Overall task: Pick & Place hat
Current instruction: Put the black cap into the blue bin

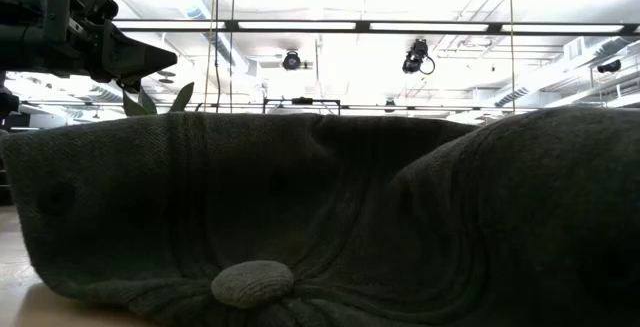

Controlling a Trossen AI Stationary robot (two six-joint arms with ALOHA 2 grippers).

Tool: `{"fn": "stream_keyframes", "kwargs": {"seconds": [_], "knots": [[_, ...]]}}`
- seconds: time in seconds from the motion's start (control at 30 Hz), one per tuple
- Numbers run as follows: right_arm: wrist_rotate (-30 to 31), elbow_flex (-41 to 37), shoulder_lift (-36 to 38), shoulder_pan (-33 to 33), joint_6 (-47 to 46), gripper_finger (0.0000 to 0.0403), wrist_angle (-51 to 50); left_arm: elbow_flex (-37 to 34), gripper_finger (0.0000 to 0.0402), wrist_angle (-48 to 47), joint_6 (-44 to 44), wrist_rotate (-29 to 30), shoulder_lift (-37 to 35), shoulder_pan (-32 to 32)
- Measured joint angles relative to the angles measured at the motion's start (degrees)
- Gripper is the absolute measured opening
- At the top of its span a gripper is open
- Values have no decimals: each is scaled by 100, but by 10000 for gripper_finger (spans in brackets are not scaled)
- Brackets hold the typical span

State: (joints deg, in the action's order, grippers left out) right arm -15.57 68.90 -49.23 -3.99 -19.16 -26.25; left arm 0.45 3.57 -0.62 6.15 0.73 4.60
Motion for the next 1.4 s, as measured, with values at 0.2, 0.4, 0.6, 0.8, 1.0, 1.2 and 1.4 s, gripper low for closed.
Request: {"fn": "stream_keyframes", "kwargs": {"seconds": [0.2,0.4,0.6,0.8,1.0,1.2,1.4], "knots": [[4,-7,-402,2,-154,13,-3,1,28,0,1,1,0,-2],[4,-8,-791,2,-154,13,5,2,28,0,1,1,0,0],[4,-8,-1127,2,-565,13,1,2,28,1,0,1,0,-1],[-385,-10,-1315,-69,-943,13,-54,2,28,2,0,0,0,0],[-501,-10,-1344,-490,-1288,13,-9,2,28,0,0,0,0,-1],[-503,-12,-1344,-1015,-1402,13,354,2,28,0,2,0,0,0],[-503,-12,-1344,-1411,-1383,13,745,2,28,1,2,1,0,-1]]}}
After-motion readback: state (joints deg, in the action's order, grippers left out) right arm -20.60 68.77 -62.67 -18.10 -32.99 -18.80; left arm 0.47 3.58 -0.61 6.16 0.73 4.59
